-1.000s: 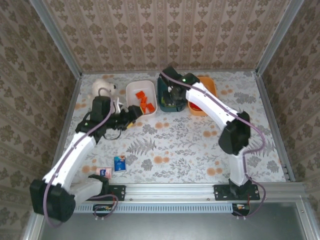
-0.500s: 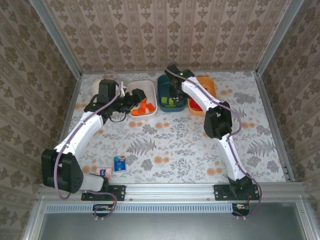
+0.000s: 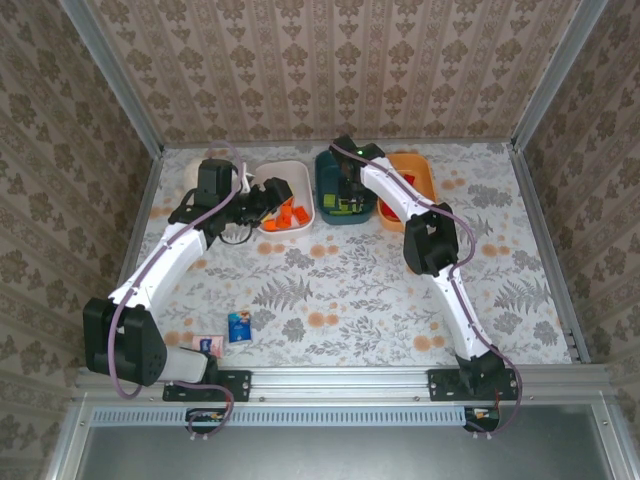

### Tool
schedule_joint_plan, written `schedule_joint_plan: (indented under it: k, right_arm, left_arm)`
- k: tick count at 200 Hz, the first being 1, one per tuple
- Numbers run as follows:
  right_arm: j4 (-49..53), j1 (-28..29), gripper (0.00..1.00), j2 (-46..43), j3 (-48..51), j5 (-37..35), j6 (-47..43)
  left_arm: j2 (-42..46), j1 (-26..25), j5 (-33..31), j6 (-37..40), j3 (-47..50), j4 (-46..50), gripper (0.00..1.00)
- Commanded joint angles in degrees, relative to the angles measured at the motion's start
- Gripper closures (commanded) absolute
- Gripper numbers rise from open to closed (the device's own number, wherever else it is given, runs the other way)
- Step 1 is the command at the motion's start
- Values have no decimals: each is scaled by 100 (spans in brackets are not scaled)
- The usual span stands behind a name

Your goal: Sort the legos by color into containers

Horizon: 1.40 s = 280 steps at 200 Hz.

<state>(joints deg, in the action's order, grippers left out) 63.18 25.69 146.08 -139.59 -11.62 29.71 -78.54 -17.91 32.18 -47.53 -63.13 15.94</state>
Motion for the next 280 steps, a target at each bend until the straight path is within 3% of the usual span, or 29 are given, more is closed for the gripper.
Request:
schedule_joint_plan:
  k: [1, 34, 54, 114, 123, 135, 154, 160, 163, 205, 229, 250, 263, 280]
  right_arm:
    - [46, 23, 49, -337, -269, -26, -52]
    - [10, 71, 43, -1107, -59, -84, -7]
    - [-351, 181, 40, -1915, 641, -169, -31]
    - [-2794, 545, 18, -5727, 5399, -343, -381]
    - [-2758, 588, 16, -6192, 5910, -354, -388]
    - [-2642, 653, 0, -6845, 6546, -384, -376]
    - [-2429, 716, 0, -7864, 7485, -436, -239]
    - [-2311, 718, 0, -8173, 7717, -473, -167]
    - [-2264, 718, 0, -8331, 7837, -497, -129]
    - [-1573, 568, 0, -9485, 8735, -1081, 215]
    - [-1339, 262, 0, -9379, 8549, -1697, 309]
    - [-1493, -254, 0, -9142, 8516, -2611, 595]
    - [-2446, -681, 0, -9264, 8893, -2645, 411]
    - [-4292, -1116, 0, -9469, 9748, -2597, -201]
  left_arm:
    - [166, 16, 53, 239, -43, 148, 20]
    - [396, 17, 60, 255, 115, 313, 20]
    - [672, 16, 6, 307, 258, 565, 20]
    - [1744, 33, -267, 829, 869, 1895, 17]
    - [1901, 26, -286, 885, 1013, 2122, 17]
    - [2163, 25, -307, 934, 1222, 2356, 17]
    - [2577, 29, -425, 925, 1488, 2620, 15]
    - [2690, 32, -474, 916, 1552, 2674, 2]
    - [2747, 33, -495, 900, 1583, 2689, 0]
    - [3047, 54, -1043, 617, 1913, 2611, 0]
    - [3095, 59, -2119, 712, 1731, 2805, 0]
    - [2768, 51, -4522, 361, 1391, 3516, 0]
    - [2547, 72, -5877, 184, 1335, 3661, 0]
    - [2371, 122, -6978, 649, 1563, 3037, 0]
